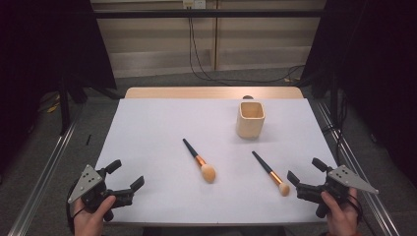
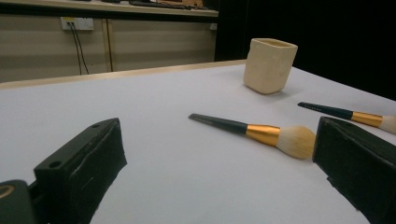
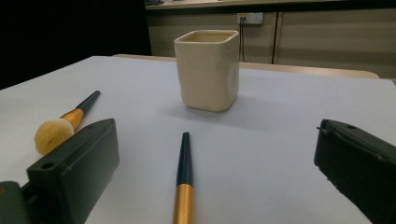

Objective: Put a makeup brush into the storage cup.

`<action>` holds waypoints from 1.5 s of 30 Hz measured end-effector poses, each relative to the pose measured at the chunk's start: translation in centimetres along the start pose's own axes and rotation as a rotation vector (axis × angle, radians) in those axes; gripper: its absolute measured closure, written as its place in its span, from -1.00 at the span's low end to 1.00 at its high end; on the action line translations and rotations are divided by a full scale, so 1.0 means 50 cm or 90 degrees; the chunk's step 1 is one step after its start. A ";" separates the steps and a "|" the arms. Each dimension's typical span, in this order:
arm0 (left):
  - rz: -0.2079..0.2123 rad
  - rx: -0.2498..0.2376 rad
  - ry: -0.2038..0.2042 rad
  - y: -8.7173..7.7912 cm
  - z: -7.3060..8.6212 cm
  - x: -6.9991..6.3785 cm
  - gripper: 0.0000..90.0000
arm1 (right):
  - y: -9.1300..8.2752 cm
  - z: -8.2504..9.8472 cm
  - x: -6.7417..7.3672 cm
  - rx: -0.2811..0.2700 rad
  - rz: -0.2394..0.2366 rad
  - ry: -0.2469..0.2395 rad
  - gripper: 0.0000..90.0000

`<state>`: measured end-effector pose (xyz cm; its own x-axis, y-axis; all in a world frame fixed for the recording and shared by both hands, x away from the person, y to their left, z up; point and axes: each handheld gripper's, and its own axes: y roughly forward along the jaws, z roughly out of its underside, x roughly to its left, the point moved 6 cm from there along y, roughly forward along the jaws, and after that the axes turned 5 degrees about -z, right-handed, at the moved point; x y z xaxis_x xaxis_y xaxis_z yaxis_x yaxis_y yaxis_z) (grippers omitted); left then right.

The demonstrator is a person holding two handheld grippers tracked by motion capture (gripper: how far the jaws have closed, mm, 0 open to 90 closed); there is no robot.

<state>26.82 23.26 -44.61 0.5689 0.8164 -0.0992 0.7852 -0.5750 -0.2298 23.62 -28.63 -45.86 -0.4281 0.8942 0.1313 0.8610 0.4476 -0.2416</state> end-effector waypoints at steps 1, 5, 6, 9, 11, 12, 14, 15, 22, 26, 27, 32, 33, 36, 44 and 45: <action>0.004 0.002 0.005 0.000 0.000 -0.001 -0.95 | -0.001 -0.001 0.000 -0.001 -0.001 0.002 -1.00; 0.008 -0.003 0.012 0.001 -0.004 -0.005 -0.95 | -0.001 -0.002 0.002 -0.002 0.000 0.001 -1.00; 0.008 -0.003 0.012 0.001 -0.004 -0.005 -0.95 | -0.001 -0.002 0.002 -0.002 0.000 0.001 -1.00; 0.016 -0.003 0.000 0.003 -0.006 -0.004 -0.95 | 0.002 -0.001 0.006 0.001 -0.004 -0.005 -1.00; 0.007 0.001 0.009 0.009 -0.009 0.002 -0.94 | 0.004 -0.001 0.009 0.001 -0.007 -0.005 -1.00; 0.003 0.002 0.011 0.011 -0.012 0.004 -0.94 | 0.005 0.000 0.008 0.004 -0.008 -0.006 -1.00; 0.007 -0.001 0.011 0.016 -0.018 0.003 -0.94 | 0.004 0.001 0.007 0.005 -0.008 -0.006 -1.00; 0.012 0.000 0.018 0.022 -0.024 -0.001 -0.94 | 0.004 0.001 0.007 0.004 -0.008 -0.005 -1.00; 0.029 -0.001 0.023 0.040 -0.039 -0.015 -0.94 | 0.004 0.001 0.005 0.006 -0.006 -0.005 -1.00; 0.032 -0.004 0.031 0.049 -0.049 -0.017 -0.94 | 0.004 0.001 0.004 0.006 -0.004 -0.004 -1.00; 0.033 -0.005 0.033 0.052 -0.051 -0.018 -0.94 | 0.004 0.001 0.004 0.006 -0.004 -0.004 -1.00; 0.034 -0.006 0.036 0.063 -0.057 -0.021 -0.95 | 0.004 0.002 0.004 0.007 -0.006 -0.003 -1.00; 0.036 -0.006 0.036 0.066 -0.058 -0.022 -0.95 | 0.004 0.002 0.004 0.007 -0.006 -0.003 -1.00; 0.038 -0.003 0.038 0.077 -0.065 -0.028 -0.95 | 0.005 0.002 0.005 0.008 -0.007 -0.005 -1.00; 0.063 -0.015 0.056 0.113 -0.099 -0.060 -0.95 | 0.005 0.002 0.005 0.008 -0.008 -0.004 -1.00; 0.065 -0.015 0.057 0.116 -0.100 -0.063 -0.95 | 0.005 0.002 0.005 0.008 -0.008 -0.004 -1.00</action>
<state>30.78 17.08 -40.78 0.6647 0.7463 -0.0338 0.7271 -0.6566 -0.2005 23.69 -28.32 -45.97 -0.4397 0.8888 0.1289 0.8526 0.4582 -0.2513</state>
